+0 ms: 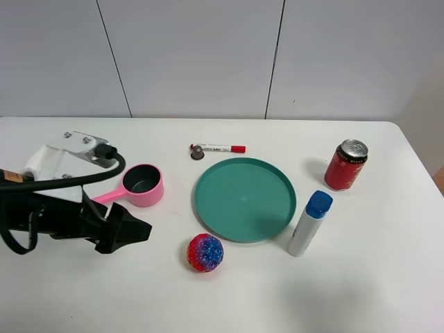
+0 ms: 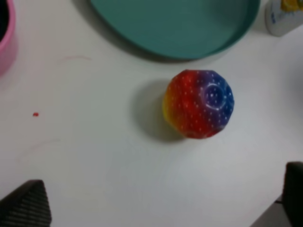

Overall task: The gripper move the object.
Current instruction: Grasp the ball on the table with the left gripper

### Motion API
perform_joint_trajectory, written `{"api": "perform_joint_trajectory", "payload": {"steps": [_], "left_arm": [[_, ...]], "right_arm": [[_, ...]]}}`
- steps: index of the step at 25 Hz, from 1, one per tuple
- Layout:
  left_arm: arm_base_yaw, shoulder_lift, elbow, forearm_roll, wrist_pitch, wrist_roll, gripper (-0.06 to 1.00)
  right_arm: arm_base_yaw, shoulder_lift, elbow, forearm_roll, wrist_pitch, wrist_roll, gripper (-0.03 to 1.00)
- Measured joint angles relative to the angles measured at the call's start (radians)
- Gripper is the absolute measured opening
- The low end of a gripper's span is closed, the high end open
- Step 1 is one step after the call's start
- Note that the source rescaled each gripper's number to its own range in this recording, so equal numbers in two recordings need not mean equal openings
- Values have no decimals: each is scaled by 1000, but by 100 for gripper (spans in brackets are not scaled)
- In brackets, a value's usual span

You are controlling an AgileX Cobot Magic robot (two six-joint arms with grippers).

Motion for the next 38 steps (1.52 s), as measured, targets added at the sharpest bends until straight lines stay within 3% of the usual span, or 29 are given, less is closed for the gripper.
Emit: {"api": "perform_joint_trajectory", "payload": {"steps": [10,18,24,30,38], "left_arm": [[-194,162,-1,6,-242,12,100],[-361,211,-1,5,-341,189,100],[-389,312,-55,5,-361,308,100],[-389,431,-147,0,-325,314,100],[-389,526,-169,-1,-318,315,100]], "right_arm": [[0,0,0,0,0,0,100],[0,0,0,0,0,0,100],[0,0,0,0,0,0,100],[0,0,0,0,0,0,100],[0,0,0,0,0,0,100]]}}
